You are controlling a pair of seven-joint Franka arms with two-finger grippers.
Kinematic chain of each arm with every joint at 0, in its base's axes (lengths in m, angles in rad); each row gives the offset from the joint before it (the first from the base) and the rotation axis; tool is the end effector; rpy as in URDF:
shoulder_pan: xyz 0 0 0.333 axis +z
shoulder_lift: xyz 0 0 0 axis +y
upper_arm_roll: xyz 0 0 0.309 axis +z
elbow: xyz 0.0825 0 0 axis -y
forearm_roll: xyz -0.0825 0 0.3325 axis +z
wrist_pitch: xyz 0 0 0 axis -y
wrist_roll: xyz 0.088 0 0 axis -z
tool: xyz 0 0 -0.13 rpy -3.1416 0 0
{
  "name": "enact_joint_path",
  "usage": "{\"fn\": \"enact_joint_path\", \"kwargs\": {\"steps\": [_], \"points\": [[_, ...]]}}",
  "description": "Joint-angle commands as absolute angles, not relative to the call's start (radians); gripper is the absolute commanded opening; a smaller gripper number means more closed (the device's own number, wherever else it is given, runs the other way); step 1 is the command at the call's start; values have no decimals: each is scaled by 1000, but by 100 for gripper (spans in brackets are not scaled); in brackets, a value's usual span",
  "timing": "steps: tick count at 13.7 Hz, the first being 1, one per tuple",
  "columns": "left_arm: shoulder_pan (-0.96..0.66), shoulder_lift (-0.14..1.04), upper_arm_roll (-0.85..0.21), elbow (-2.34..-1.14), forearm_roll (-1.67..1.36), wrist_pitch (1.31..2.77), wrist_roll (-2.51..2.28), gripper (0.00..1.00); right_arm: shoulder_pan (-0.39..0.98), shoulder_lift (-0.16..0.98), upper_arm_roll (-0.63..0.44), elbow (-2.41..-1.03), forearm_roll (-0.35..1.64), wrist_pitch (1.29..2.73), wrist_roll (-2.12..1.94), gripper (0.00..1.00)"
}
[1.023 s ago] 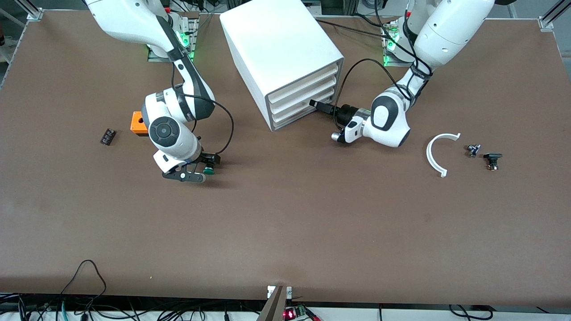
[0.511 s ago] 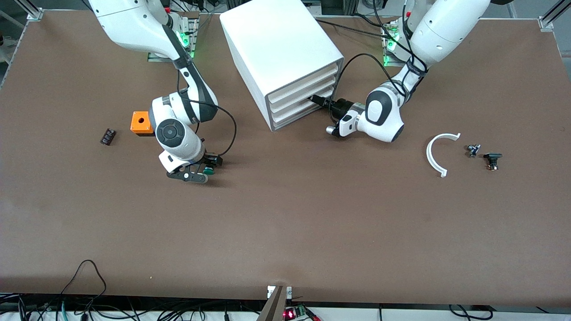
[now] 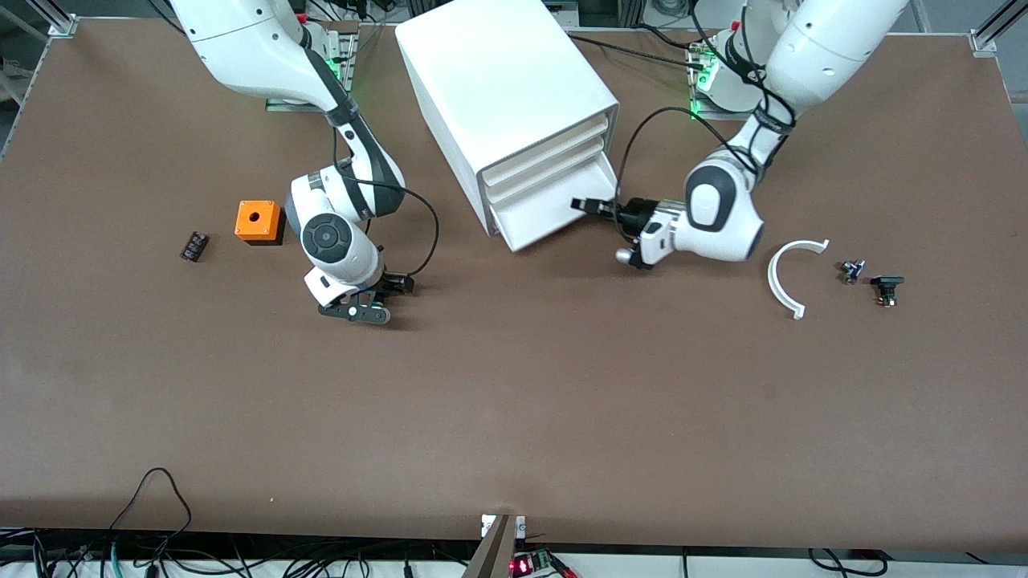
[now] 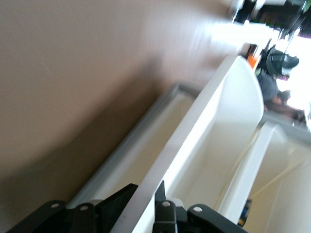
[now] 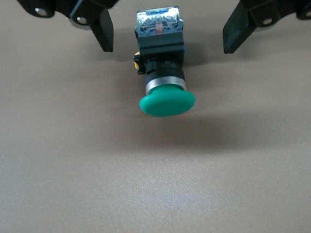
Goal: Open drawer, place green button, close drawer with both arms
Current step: 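Lift the button with the right gripper while the left gripper draws back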
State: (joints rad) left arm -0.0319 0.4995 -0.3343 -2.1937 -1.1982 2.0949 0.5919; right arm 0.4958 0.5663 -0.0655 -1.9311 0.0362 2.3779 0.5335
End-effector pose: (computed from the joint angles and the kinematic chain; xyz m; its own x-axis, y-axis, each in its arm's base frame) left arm 0.4276 -0.2384 0.1861 0.9164 -0.1757 -0.3597 0.2166 -0.5380 0.8146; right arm 0.5200 0.2408 0.1942 0.9876 -0.1252 -0.0944 -0.1187 -0.9904 0.0713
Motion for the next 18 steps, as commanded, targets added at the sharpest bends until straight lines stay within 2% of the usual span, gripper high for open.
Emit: {"fn": "enact_joint_path", "kwargs": {"steps": [1,3,4,5,6,8,10,15,18], "points": [[-8,495,-293,-2154,-1210,2178,581,0,488,551,-57,-1956,46,2390,540,92],[-6,497,-269,-2131,-1209,2180,583,0,488,551,-57,-1954,46,2388,534,72],[-3,495,-268,-2131,-1209,2180,580,35,488,552,-57,-1954,43,2388,528,63],[6,489,-268,-2132,-1212,2190,589,99,488,552,-57,-1953,37,2388,526,57],[17,473,-268,-2131,-1212,2215,589,100,488,554,-57,-1950,37,2390,526,55],[34,436,-268,-2131,-1212,2247,585,100,486,554,-57,-1944,34,2390,520,40],[78,399,-268,-2131,-1216,2349,578,100,486,555,-55,-1933,28,2388,482,29],[143,338,-270,-2143,-1221,2378,577,100,482,539,-55,-1859,28,2347,445,25],[153,266,-267,-2131,-1166,2378,583,100,465,538,-57,-1664,29,2139,344,22]]}}
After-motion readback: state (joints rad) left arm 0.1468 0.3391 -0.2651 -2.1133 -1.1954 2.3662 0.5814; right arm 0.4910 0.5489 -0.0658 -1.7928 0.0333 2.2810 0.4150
